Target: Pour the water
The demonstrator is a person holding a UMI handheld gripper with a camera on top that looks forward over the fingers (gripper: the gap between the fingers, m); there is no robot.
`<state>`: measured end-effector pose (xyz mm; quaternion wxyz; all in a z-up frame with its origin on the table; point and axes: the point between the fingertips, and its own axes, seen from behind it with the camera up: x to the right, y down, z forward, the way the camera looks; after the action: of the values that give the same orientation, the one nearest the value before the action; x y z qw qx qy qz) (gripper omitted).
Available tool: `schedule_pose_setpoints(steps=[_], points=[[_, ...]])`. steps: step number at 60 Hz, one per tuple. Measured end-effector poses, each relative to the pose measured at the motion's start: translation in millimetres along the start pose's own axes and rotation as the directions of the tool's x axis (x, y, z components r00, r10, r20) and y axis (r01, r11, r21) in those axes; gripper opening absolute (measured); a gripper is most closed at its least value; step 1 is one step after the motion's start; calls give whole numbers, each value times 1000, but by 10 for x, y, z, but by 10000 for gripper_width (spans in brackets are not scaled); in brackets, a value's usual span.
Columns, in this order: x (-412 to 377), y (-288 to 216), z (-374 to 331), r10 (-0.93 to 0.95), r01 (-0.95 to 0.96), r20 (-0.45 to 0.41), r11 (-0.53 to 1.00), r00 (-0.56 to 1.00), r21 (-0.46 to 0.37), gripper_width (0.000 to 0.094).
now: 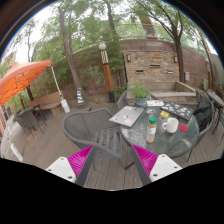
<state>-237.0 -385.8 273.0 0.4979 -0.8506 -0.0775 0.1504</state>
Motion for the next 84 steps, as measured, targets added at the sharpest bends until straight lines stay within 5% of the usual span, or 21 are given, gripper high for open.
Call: schedule_pose_setpoints(steps=[24, 38, 54, 56, 59, 75, 84], points=[[732, 54, 712, -47, 58, -234, 998, 971, 40, 782], [1883, 10, 1888, -42, 100, -316, 981, 948, 168, 786], [2370, 26, 3094, -38, 107, -283, 967, 958, 230, 776], [2365, 8, 3194, -56, 123, -271, 964, 961, 237, 698], [2398, 54, 3304, -91, 152, -263, 963, 961, 221, 423], [2289, 6, 3430, -193, 229, -174, 949, 966, 217, 297], [2317, -320, 3409, -80, 97, -84, 971, 993, 217, 298]])
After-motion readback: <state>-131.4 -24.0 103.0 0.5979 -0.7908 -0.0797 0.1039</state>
